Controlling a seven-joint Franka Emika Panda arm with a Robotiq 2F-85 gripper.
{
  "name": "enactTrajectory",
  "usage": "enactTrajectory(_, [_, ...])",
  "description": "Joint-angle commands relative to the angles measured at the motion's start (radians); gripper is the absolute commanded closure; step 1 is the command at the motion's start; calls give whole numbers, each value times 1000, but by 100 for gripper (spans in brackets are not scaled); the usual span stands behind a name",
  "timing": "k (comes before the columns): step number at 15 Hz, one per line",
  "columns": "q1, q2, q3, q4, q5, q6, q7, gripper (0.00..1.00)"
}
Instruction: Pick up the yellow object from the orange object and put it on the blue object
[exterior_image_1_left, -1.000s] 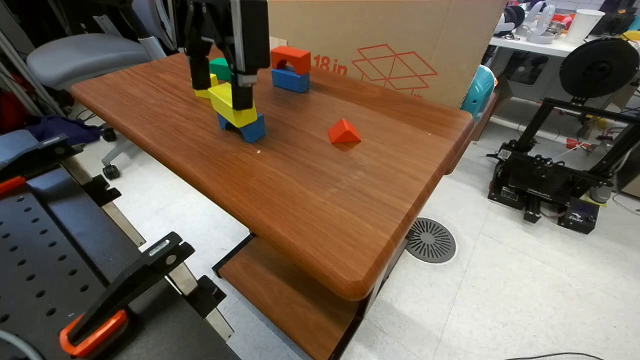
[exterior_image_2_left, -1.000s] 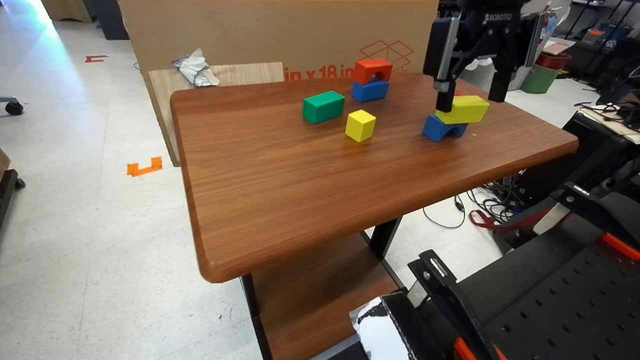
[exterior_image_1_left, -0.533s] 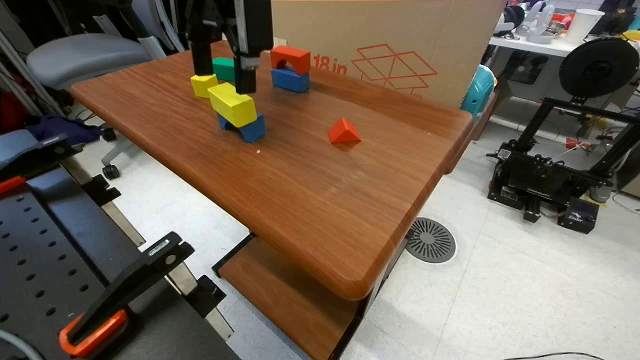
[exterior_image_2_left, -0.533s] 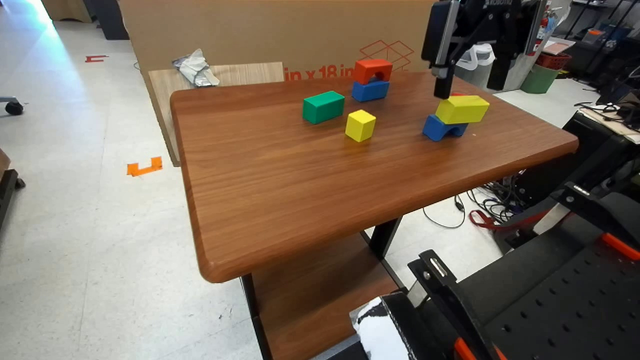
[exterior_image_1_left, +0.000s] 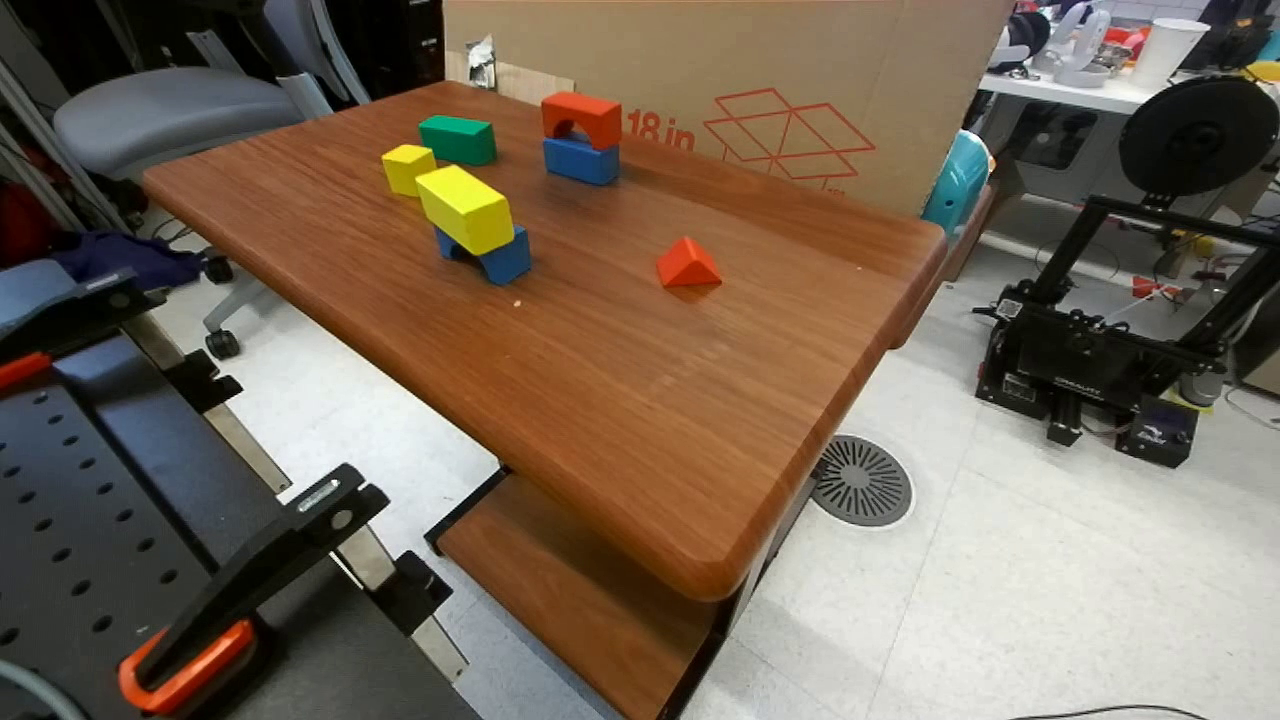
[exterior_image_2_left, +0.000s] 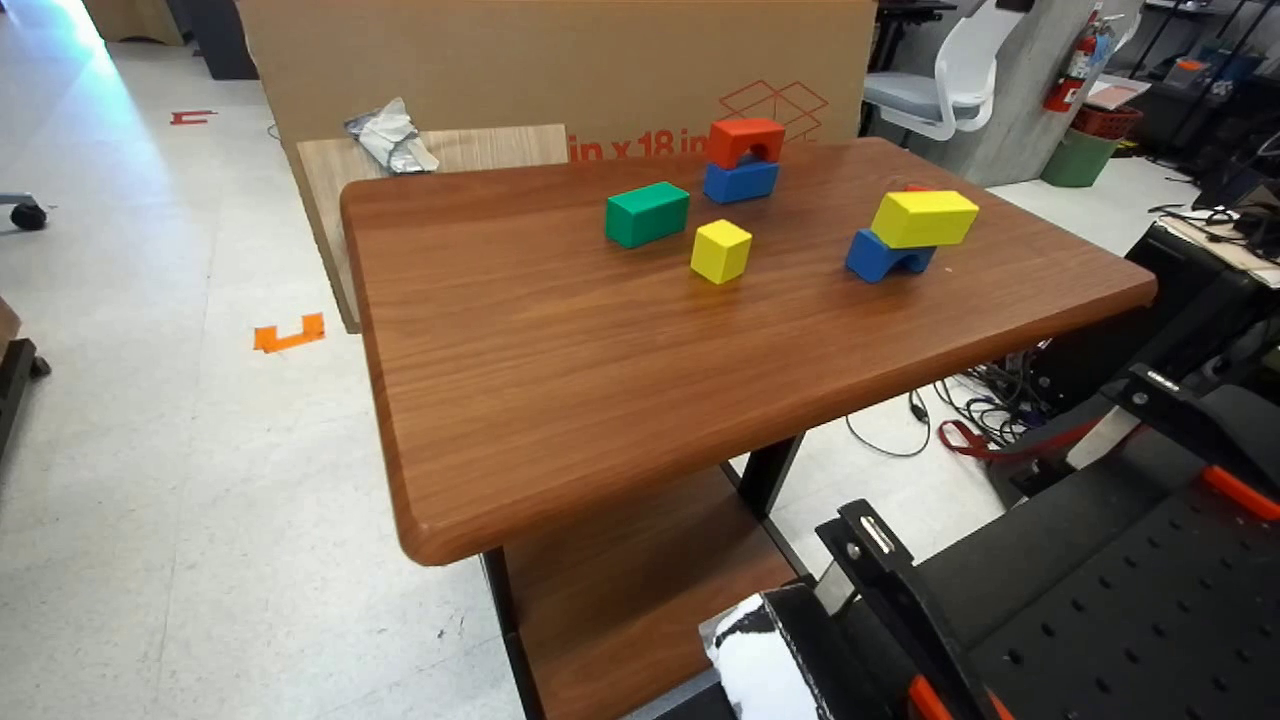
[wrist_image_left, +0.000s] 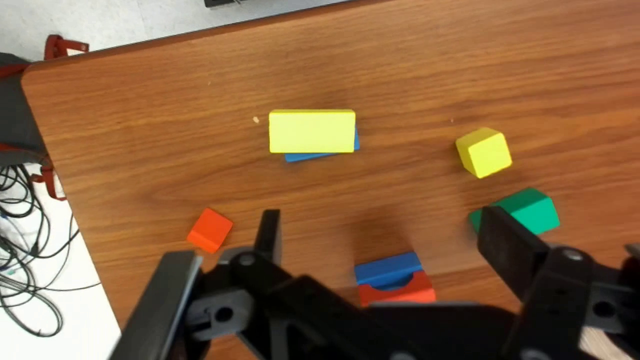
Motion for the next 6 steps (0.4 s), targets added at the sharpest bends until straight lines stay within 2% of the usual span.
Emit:
enactTrajectory(1, [-4,-19,4,2,8,-19,15,0])
enactTrajectory(6, [-5,-34,4,-2,19,-32,30,0])
